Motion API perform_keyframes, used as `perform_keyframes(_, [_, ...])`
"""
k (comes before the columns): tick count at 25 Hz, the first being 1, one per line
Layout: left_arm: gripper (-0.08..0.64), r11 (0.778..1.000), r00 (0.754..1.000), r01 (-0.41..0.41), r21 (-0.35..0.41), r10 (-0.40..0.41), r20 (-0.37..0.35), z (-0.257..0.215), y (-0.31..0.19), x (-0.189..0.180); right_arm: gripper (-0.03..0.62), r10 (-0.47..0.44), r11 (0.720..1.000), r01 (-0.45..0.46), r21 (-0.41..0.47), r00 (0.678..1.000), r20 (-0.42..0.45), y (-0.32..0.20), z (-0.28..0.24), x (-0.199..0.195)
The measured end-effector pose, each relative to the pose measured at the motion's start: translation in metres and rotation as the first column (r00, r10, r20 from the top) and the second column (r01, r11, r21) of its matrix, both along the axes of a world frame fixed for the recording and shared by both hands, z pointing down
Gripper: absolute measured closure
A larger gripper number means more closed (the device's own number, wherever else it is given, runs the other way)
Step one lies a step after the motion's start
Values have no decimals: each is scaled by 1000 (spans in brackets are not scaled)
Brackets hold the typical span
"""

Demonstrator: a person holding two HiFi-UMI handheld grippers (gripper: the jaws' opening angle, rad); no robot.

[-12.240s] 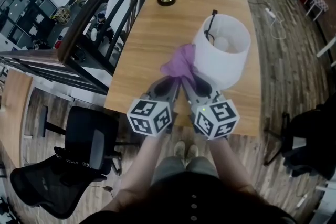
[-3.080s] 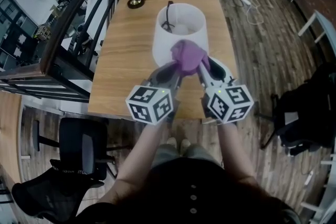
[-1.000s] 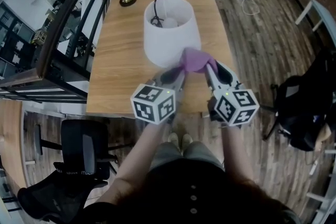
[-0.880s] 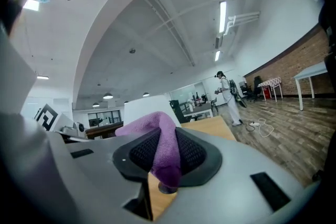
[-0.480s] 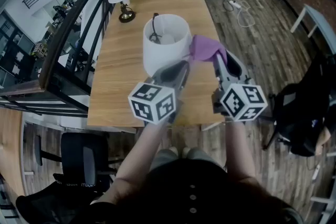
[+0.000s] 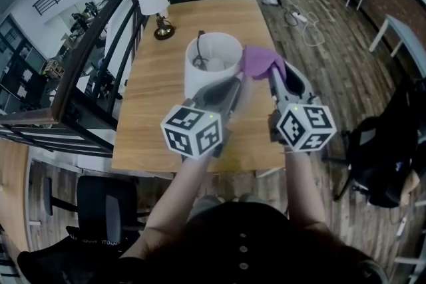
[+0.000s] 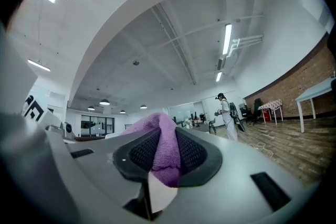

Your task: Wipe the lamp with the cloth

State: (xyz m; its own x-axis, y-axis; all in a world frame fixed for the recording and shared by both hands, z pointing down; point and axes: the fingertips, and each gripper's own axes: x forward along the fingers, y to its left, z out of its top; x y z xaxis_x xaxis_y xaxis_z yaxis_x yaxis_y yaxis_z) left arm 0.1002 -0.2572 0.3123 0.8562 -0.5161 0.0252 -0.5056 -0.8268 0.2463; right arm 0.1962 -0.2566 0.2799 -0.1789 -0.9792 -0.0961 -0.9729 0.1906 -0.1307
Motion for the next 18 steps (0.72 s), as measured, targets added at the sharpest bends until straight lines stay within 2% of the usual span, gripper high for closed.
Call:
perform_keyframes(8, [549,1000,1000,-8,-17,8,-20,2,2,-1,514,-62,997,58,-45,994,-94,-7,11,-31])
perform_keyframes(18, [549,999,1000,-6,-35,5,-21,9,2,-6,514,-97,993,90,-78,992,-85,-7,25,-47])
